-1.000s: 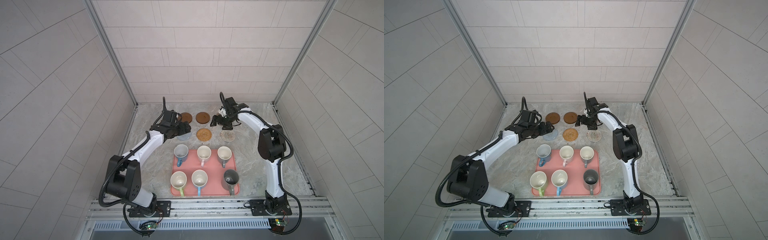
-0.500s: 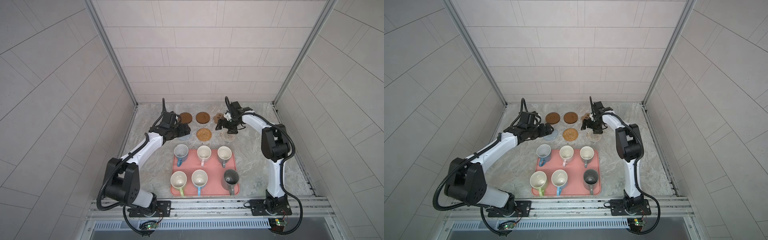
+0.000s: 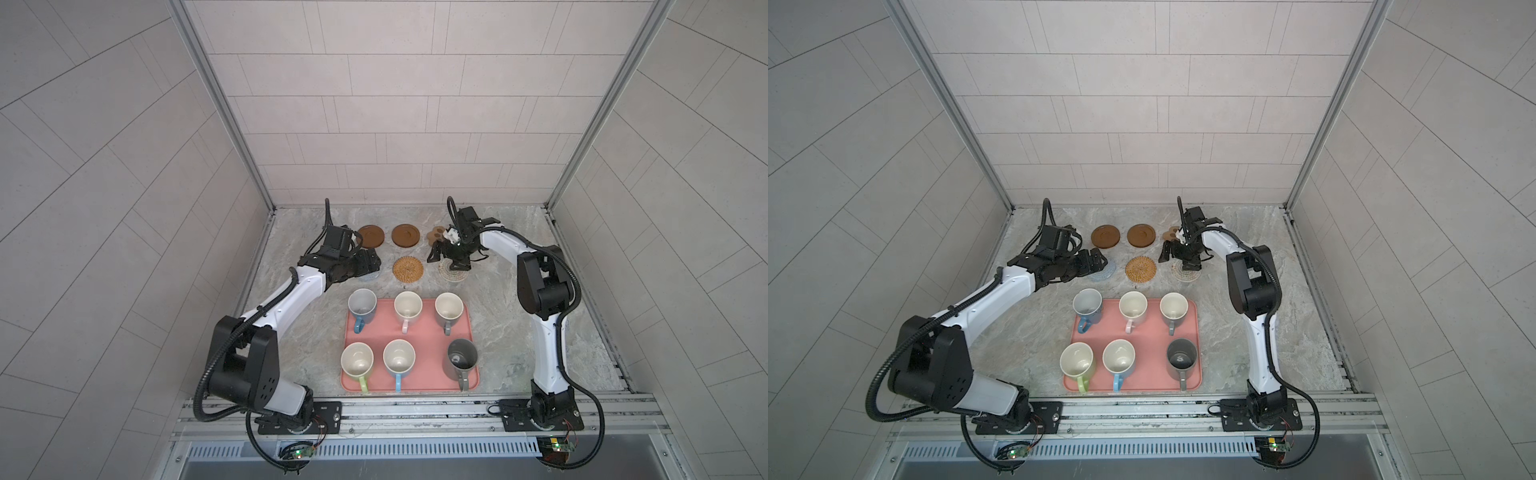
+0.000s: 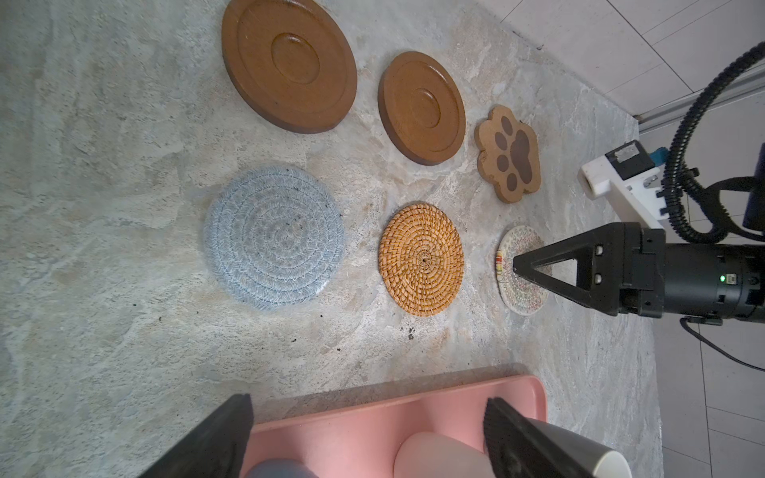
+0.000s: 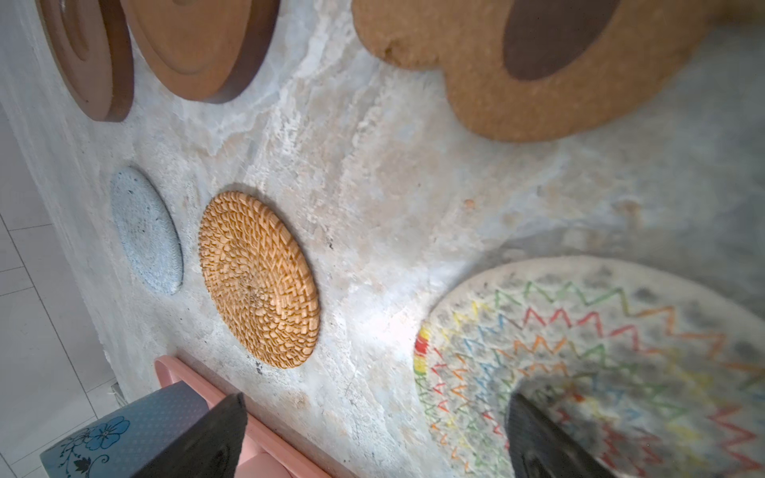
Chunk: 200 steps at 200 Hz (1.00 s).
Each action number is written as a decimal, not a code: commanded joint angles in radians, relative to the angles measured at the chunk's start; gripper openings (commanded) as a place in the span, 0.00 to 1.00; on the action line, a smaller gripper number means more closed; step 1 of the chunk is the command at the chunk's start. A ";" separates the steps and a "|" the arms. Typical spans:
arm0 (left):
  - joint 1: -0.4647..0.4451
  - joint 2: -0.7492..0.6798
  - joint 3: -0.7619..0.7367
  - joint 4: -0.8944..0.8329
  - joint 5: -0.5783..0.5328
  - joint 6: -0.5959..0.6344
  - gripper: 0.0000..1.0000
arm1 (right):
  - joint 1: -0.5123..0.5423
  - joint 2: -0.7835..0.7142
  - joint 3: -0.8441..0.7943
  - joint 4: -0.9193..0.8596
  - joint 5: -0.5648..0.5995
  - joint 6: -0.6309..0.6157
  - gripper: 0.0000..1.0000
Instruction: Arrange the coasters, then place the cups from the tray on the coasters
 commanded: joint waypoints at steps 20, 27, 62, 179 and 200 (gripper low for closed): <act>0.005 -0.014 -0.014 -0.006 -0.006 0.021 0.96 | 0.015 0.045 0.038 -0.006 -0.013 0.020 0.99; 0.006 -0.015 -0.017 -0.004 -0.006 0.020 0.95 | 0.015 0.045 0.040 -0.005 -0.015 0.022 0.99; 0.007 -0.025 -0.017 -0.006 -0.012 0.029 0.96 | 0.016 0.045 0.035 -0.003 -0.024 0.026 0.99; 0.007 -0.037 -0.019 -0.007 -0.023 0.034 0.96 | 0.027 0.044 0.056 -0.014 -0.030 0.030 0.99; 0.007 -0.038 -0.016 -0.006 -0.027 0.035 0.96 | 0.026 0.047 0.074 -0.021 -0.030 0.031 0.99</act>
